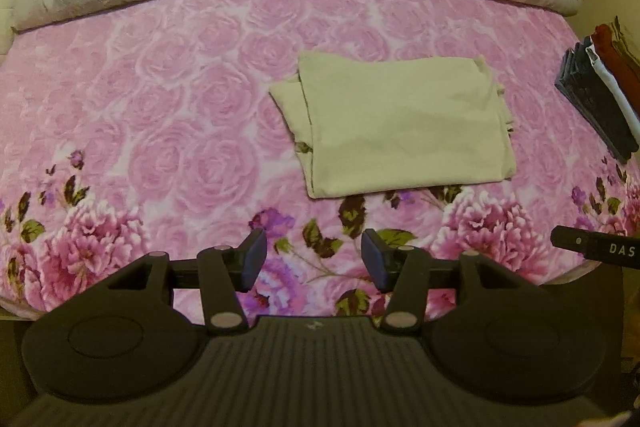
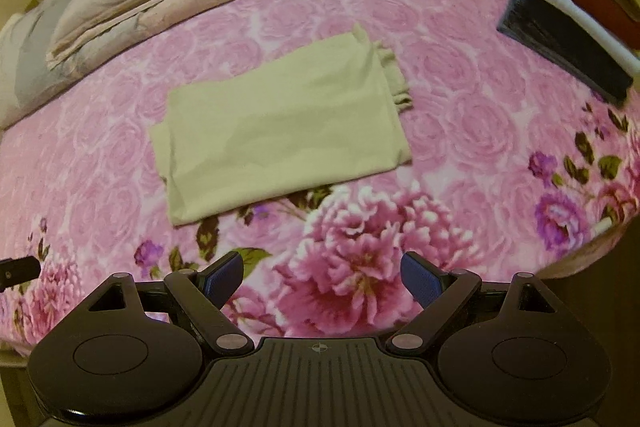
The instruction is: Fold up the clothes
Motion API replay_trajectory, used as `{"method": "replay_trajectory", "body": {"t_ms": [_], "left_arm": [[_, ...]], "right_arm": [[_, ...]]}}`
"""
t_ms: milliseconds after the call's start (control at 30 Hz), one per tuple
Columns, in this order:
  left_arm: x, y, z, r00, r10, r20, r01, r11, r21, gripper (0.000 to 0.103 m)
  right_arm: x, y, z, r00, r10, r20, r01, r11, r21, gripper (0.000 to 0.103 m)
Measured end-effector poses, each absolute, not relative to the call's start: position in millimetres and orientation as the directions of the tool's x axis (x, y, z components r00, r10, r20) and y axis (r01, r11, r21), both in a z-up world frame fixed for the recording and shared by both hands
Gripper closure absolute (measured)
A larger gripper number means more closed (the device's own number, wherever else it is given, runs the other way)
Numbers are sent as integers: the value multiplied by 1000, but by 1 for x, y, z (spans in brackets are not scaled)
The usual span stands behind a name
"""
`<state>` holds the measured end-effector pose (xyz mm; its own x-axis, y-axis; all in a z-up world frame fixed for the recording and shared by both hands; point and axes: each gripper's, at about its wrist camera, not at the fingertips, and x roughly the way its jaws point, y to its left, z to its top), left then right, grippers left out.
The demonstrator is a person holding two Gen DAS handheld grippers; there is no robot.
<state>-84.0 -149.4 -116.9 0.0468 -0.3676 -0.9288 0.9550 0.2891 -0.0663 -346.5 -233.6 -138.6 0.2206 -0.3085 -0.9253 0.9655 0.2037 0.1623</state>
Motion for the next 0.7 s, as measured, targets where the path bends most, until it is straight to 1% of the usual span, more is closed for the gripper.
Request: {"method": "replay_trajectory", "body": {"t_ms": [233,333,400,600,700], "left_arm": [[-91,-184,-124,2,-420,-907,949,288,-131,64],[-92,-201,-132,18,-429,-903,936,325,-135,65],[-92,-214,-143,19,-424,-906,930,340,-140,65],[-93,-249,-179,20,-405,-914,912,382,-149,73],[-93,-260,-191,8,-437,-900,912,372,-172,76]], "right_arm": [[-374,-262,-152,244,-302,-922,968,128,214,15],[-387,-291,-159,270,-294,-917,963,106,249,15],[-396,-311,-165,300,-300,-905,954,98,284,15],[-426,-374,-202,390,-307,-868,918,59,392,15],[-443,-396,-222,439,-315,-841,886,-3,464,15]]}}
